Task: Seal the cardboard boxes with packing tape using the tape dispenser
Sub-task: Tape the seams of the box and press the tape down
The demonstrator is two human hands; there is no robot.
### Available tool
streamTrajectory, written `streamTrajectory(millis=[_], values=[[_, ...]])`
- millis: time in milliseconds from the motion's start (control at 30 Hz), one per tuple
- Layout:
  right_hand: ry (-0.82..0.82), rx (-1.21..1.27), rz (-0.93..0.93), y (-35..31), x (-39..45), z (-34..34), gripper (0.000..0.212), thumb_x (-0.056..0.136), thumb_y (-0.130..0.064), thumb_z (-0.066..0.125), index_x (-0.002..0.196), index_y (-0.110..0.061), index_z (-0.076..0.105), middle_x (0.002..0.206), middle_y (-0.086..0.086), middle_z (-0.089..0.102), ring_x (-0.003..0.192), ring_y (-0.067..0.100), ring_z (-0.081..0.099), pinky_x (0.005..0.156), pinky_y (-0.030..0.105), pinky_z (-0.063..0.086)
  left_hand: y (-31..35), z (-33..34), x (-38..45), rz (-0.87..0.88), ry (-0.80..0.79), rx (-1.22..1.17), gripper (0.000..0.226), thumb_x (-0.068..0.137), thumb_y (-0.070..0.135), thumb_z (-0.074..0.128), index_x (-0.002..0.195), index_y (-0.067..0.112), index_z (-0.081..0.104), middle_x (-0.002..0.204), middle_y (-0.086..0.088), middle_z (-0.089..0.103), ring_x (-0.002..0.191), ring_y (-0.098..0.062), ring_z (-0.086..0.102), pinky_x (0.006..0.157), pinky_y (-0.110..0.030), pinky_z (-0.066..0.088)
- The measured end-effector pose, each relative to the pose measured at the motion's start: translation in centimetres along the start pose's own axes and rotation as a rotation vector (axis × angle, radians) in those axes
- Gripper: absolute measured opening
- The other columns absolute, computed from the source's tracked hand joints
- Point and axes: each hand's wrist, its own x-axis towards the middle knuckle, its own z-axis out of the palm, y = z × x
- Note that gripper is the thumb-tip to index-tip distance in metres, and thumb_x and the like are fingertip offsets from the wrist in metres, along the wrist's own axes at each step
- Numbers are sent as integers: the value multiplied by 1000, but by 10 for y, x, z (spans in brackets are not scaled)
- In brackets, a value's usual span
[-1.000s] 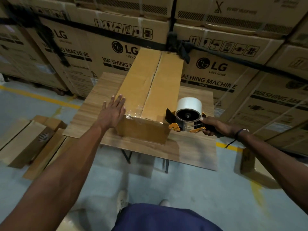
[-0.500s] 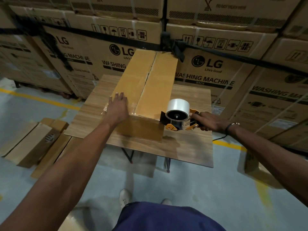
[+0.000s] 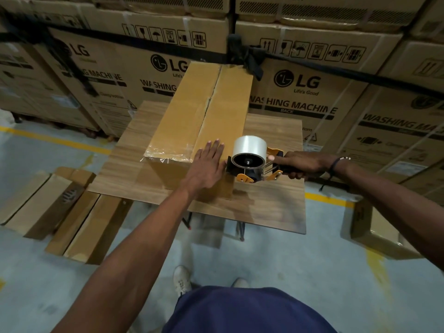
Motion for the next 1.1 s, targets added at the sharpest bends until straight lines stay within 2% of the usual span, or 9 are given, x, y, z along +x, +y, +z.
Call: streamTrajectory(millis=[167,267,467,633,700,800,933,1033,1100], values=[[-196,121,2,8,7,-23,82,67,-87,68,89,-9,57,70,-1,44,60,13,33,55,26,30,2,2,-1,-3,29,-11,67,109,53,10,165,19,0,172,-3,-8,158,-23,-9,127,-46,0],[-241,121,22,5,10,-25,69,73,-81,63,80,-14,54,65,-1,41,56,13,31,52,24,30,1,4,1,-15,42,-24,70,105,55,5,165,19,2,172,-2,-5,159,-22,-7,129,-48,3],[-182,60,-34,14,21,-22,76,71,-92,59,73,-17,55,64,-2,31,57,16,21,50,26,24,3,3,-1,-10,52,-37,83,95,63,-9,165,20,1,172,-2,-7,159,-22,-9,128,-46,1],[-155,113,-21,17,21,-14,65,91,-78,50,72,-16,52,59,-4,31,53,15,22,49,25,25,1,5,-1,-3,68,-28,75,102,58,-3,165,19,2,172,-3,-5,159,-23,-8,129,-48,3],[-66,33,-18,18,18,-15,61,94,-74,47,68,-18,52,58,-5,37,51,14,28,50,26,28,0,6,-1,-3,63,-16,69,106,54,4,165,18,3,173,-3,-5,159,-23,-7,129,-49,4],[152,-324,49,51,12,-21,62,96,-75,43,73,-23,66,66,-4,62,60,14,56,64,31,45,-2,5,-1,-8,65,-6,65,109,50,11,165,17,3,172,-2,-5,159,-23,-7,129,-48,4],[374,-88,96,121,5,10,63,91,-78,45,82,-19,67,68,4,59,57,18,52,59,31,44,-2,9,1,-14,87,-3,64,110,48,15,165,17,8,173,-2,0,159,-23,-3,128,-47,7],[563,-174,88,139,28,43,62,96,-79,37,85,-29,73,78,8,70,73,23,63,69,38,49,-2,10,3,-16,88,-5,64,110,48,15,165,17,10,173,-2,1,159,-23,-1,127,-48,7],[661,-203,145,142,51,68,71,91,-86,34,85,-26,71,76,8,68,75,29,65,62,38,46,-3,11,3,-13,81,-1,66,108,50,12,165,17,9,173,-2,1,159,-23,-1,127,-48,8]])
